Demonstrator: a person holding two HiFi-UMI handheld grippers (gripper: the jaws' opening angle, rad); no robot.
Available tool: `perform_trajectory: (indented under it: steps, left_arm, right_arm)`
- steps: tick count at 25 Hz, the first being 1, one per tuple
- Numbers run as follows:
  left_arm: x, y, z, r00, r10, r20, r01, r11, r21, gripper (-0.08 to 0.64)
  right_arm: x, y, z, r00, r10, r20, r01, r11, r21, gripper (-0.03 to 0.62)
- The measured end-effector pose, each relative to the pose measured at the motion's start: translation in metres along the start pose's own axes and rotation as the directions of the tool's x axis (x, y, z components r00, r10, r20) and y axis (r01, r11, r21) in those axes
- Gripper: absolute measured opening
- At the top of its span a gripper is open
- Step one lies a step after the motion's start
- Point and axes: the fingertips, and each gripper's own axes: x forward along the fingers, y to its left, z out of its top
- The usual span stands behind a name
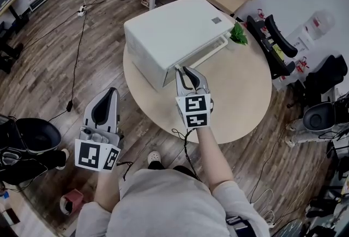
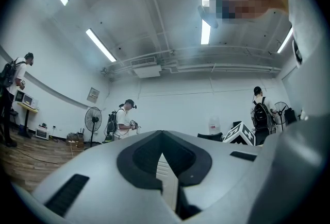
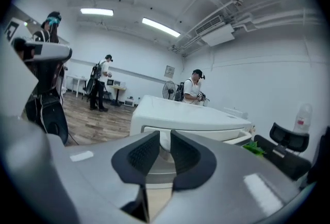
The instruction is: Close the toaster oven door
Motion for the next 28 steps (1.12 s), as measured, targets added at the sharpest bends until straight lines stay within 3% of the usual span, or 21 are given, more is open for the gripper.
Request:
perform_trajectory:
  steps: [5, 10, 28]
  left_arm:
    - [0.001, -0.006, 0.002, 1.000, -0.014, 0.001, 0.014, 1.000, 0.002, 0.002]
    - [0.005, -0.028, 0.006, 0.999, -0.048, 0.017, 0.047, 0.999, 0.004, 0.002]
    - [-0.017, -0.120, 0.034, 0.991, -0.128, 0.049, 0.127, 0.992, 0.028, 0.002]
  right_arm:
    - [-0.027, -0.012, 0.000, 0.996, -0.018, 0.085, 0.009, 0.994, 0.105, 0.011]
    - [-0.069, -0.028, 0.002, 0.991, -0.059, 0.121, 0.038, 0.985, 0.167, 0.011]
    - [-0.226, -0.066, 0.019, 0.956, -0.219, 0.197, 0.180, 0.964, 0.196, 0.011]
